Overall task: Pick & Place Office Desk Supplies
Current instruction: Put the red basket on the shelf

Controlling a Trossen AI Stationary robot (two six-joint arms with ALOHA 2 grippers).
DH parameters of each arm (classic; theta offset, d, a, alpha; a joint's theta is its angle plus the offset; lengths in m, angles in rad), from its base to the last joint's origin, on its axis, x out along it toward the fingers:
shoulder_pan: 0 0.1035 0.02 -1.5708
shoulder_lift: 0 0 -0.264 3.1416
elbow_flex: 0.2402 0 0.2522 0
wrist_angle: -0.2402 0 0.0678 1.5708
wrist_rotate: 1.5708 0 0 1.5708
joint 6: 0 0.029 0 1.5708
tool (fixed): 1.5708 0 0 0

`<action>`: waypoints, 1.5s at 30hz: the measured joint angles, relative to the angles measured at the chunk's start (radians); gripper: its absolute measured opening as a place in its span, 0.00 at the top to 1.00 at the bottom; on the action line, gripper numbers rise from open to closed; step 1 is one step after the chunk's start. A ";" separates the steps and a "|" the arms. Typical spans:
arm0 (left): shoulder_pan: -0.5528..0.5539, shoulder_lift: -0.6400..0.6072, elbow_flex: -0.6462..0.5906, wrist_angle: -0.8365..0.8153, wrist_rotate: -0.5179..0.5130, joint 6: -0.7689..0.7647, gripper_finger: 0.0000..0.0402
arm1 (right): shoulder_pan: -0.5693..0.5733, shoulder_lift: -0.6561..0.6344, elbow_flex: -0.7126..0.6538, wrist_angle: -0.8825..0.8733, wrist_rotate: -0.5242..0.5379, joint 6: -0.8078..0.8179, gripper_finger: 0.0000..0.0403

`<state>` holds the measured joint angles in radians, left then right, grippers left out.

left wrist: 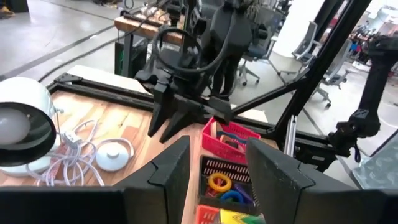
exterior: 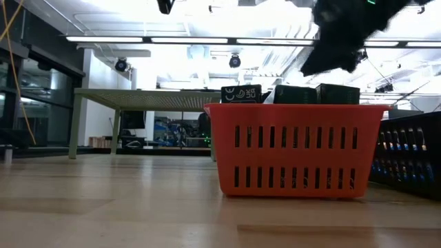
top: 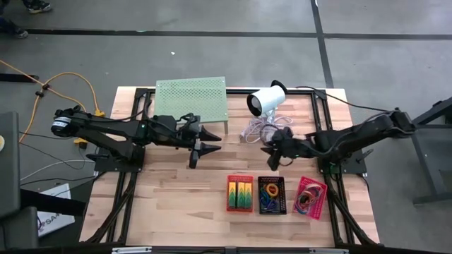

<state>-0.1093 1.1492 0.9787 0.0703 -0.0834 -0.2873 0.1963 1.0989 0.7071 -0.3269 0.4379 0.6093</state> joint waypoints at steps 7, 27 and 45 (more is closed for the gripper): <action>0.000 0.000 0.000 0.014 0.000 0.000 0.62 | -0.001 -0.139 -0.120 0.068 0.072 0.043 0.76; 0.000 0.000 0.000 0.025 0.000 0.000 0.62 | 0.000 -0.147 -0.148 0.039 -0.150 0.105 0.76; 0.000 0.000 0.000 0.025 0.000 0.000 0.62 | 0.000 -0.147 -0.148 -0.218 -0.591 0.367 0.76</action>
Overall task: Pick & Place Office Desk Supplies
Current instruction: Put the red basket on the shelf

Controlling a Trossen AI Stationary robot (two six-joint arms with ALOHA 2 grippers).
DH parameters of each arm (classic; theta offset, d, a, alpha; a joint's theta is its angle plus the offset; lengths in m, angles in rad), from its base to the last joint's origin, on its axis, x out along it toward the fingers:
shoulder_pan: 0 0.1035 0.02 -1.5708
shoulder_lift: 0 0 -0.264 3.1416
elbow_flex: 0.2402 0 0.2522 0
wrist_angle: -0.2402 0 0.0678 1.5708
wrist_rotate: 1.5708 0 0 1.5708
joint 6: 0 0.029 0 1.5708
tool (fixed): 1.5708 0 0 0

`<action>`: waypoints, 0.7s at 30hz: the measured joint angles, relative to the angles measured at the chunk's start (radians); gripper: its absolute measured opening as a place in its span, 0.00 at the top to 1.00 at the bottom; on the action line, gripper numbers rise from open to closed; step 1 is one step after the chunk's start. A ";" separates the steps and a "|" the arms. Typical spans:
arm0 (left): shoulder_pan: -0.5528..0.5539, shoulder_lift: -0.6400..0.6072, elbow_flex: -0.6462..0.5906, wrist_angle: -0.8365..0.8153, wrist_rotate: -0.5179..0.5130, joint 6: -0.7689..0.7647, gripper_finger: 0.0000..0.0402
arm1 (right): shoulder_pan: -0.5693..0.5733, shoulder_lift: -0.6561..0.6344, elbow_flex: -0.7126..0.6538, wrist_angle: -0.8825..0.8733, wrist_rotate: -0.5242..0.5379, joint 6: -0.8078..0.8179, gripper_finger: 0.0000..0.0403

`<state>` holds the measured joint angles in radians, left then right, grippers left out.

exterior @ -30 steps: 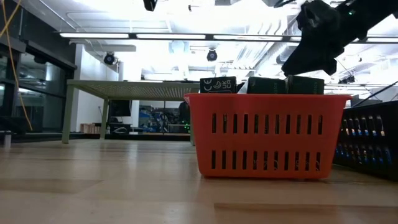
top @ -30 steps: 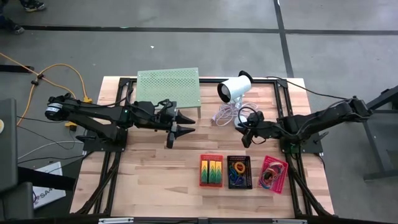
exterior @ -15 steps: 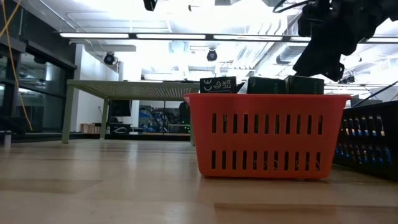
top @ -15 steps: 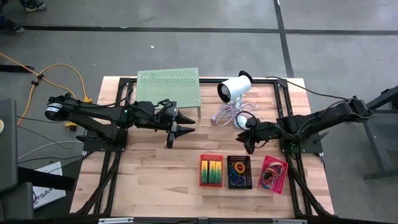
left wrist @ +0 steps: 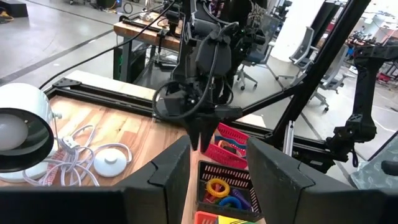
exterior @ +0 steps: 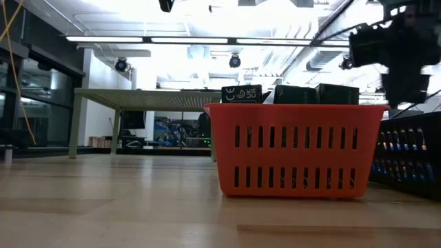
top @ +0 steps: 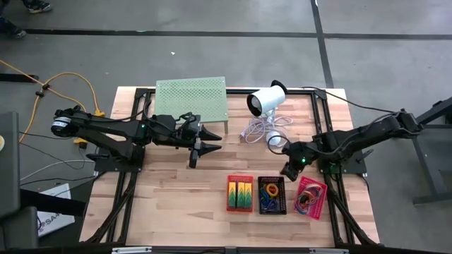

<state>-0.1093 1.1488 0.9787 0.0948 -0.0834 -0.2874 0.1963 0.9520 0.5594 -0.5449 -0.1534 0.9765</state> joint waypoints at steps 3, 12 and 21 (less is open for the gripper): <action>0.000 0.000 0.000 0.000 0.000 0.000 0.62 | 0.000 0.000 0.000 -0.057 -0.079 0.051 0.78; 0.000 0.000 0.000 0.000 0.000 0.000 0.62 | 0.000 -0.004 0.000 -0.194 -0.152 0.132 0.81; 0.000 0.000 0.000 0.000 0.000 0.000 0.62 | -0.035 -0.006 0.001 -0.254 -0.160 0.155 0.76</action>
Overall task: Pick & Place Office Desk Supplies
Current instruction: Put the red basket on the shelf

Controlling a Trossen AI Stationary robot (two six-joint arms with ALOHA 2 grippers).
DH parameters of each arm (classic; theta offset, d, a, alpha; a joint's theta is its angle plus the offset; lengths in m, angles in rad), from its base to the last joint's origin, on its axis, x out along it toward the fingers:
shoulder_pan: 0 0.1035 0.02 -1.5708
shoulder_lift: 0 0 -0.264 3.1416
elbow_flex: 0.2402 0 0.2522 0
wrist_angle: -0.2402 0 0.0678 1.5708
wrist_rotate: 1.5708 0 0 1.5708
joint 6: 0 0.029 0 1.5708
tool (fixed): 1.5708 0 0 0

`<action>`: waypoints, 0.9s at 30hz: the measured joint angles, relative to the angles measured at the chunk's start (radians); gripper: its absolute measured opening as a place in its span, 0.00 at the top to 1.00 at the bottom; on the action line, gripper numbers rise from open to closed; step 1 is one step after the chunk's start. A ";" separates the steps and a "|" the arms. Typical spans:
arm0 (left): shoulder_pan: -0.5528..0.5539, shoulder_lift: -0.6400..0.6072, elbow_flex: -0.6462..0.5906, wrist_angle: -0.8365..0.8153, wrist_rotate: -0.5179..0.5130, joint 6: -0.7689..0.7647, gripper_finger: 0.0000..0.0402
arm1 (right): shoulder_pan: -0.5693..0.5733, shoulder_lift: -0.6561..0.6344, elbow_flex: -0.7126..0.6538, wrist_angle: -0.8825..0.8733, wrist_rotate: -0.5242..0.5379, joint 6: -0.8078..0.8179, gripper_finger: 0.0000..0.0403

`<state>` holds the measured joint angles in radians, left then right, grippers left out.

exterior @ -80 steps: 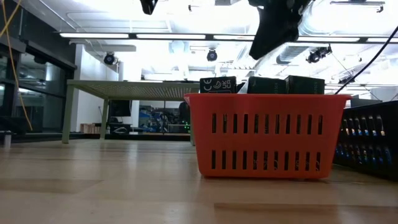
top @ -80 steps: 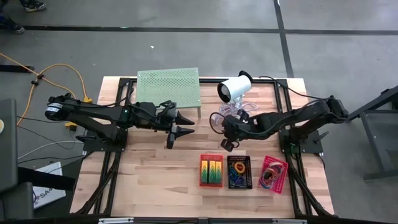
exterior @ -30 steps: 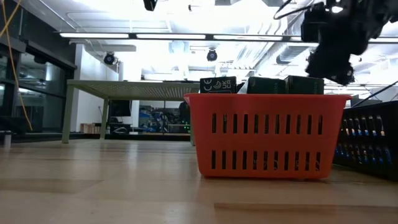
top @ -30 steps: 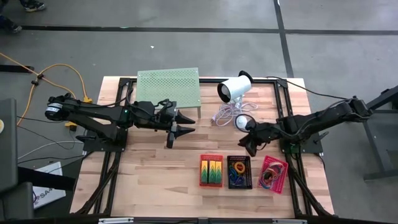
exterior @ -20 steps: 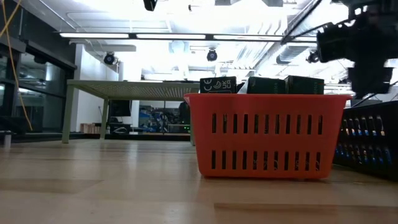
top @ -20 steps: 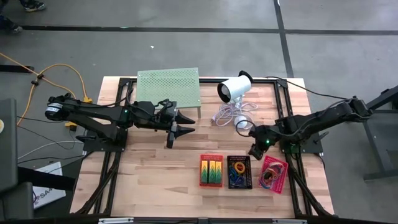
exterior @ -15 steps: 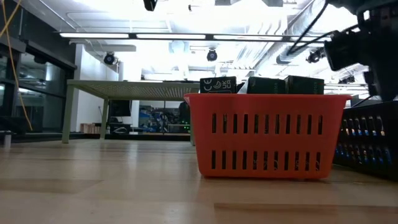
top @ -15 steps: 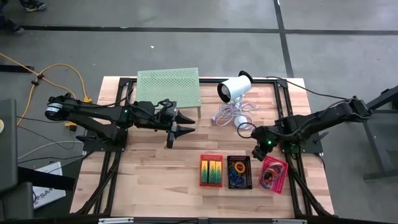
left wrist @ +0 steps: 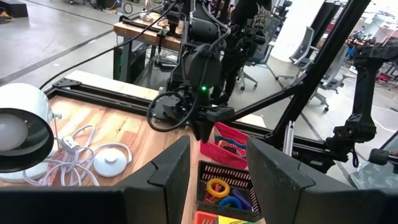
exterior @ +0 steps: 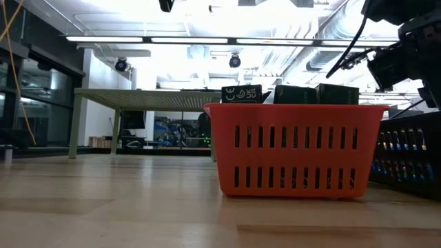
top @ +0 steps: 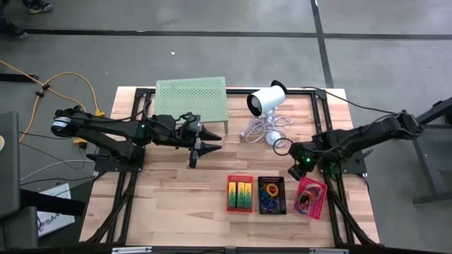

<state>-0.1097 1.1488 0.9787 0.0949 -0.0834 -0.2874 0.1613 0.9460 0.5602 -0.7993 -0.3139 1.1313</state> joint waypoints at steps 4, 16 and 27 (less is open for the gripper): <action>0.000 0.000 0.000 0.000 0.000 0.000 0.62 | -0.042 -0.022 0.000 -0.015 -0.027 -0.010 0.73; 0.000 0.000 0.000 0.002 0.000 0.000 0.62 | -0.091 -0.106 0.004 -0.101 -0.109 -0.028 0.70; 0.000 0.000 0.000 0.004 0.000 0.000 0.62 | -0.085 -0.061 0.215 -0.360 0.035 -0.252 0.70</action>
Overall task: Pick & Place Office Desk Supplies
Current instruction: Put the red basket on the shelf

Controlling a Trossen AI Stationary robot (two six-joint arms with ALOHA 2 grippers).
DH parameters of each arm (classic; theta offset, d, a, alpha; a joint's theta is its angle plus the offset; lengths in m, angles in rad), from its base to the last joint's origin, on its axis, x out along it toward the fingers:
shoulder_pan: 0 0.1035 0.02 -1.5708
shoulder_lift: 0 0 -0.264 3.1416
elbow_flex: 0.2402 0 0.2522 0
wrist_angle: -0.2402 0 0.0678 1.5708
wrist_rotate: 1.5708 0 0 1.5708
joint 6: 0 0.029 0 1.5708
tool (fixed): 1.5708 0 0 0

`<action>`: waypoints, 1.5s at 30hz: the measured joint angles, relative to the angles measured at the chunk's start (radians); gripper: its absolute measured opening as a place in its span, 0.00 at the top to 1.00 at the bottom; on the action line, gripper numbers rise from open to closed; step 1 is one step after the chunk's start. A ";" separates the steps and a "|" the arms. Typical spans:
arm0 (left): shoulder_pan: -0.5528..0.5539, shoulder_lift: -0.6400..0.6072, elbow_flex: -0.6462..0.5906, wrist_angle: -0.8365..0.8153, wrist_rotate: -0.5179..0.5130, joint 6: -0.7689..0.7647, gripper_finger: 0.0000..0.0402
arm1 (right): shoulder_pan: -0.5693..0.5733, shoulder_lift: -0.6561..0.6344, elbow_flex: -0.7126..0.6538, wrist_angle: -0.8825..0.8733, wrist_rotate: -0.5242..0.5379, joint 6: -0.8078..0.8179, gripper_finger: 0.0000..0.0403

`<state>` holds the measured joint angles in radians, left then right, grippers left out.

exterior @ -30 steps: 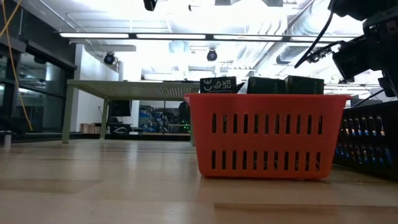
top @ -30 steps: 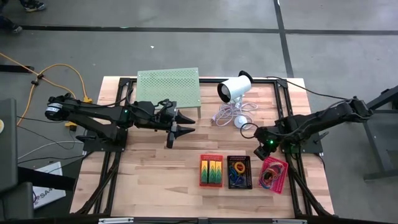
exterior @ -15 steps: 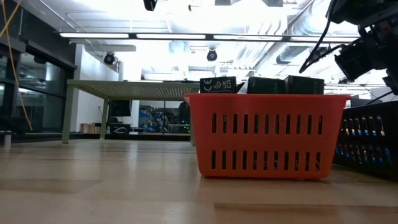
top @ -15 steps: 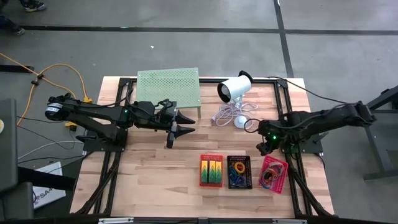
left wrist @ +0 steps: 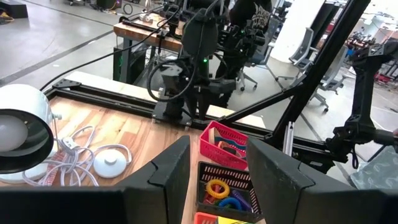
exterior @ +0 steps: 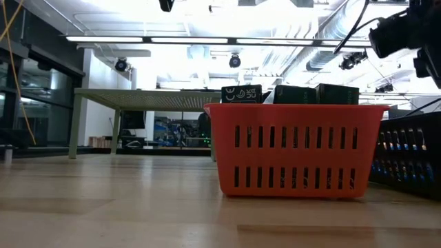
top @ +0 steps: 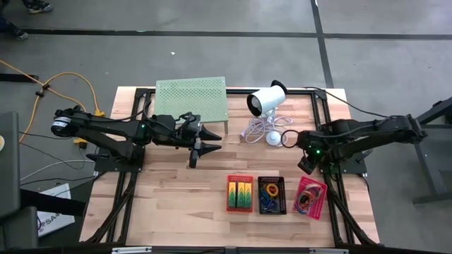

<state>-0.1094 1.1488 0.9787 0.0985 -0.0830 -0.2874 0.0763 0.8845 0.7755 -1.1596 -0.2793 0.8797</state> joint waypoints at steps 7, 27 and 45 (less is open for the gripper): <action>0.000 0.000 0.000 0.000 0.000 0.000 0.62 | 0.074 0.050 0.026 -0.088 0.067 -0.035 0.70; 0.000 0.000 0.000 0.000 0.000 0.000 0.62 | 0.505 0.168 0.025 -0.040 0.248 0.195 0.70; 0.000 0.000 0.000 0.000 0.000 0.000 0.62 | 0.561 0.290 -0.011 0.041 0.276 0.247 0.70</action>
<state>-0.1094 1.1484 0.9787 0.0982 -0.0831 -0.2874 0.6373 1.1744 0.7641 -1.1185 -0.0029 1.1271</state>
